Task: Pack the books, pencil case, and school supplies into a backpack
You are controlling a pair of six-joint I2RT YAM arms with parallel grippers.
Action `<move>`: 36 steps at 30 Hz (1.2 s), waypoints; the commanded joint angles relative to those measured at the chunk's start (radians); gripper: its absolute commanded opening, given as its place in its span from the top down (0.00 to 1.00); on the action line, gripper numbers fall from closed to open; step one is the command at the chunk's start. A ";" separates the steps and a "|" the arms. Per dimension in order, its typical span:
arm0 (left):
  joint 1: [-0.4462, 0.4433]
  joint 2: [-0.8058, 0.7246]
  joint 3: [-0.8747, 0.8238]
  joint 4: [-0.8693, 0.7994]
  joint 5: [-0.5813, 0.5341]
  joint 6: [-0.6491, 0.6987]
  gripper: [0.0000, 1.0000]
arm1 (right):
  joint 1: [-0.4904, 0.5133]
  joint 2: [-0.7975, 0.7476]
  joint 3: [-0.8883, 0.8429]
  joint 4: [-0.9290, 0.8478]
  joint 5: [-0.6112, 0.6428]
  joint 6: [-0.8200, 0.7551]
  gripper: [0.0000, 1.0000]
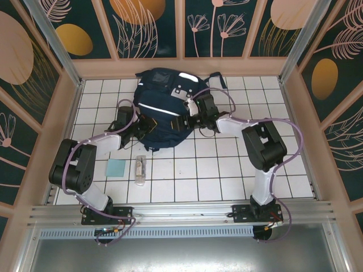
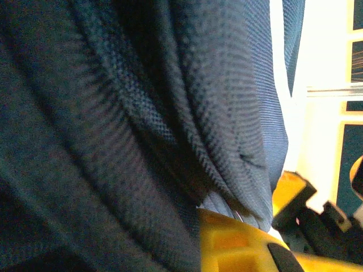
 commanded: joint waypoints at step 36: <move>-0.175 -0.140 0.211 -0.383 -0.265 0.472 0.49 | -0.050 -0.035 0.024 0.042 0.270 0.409 0.45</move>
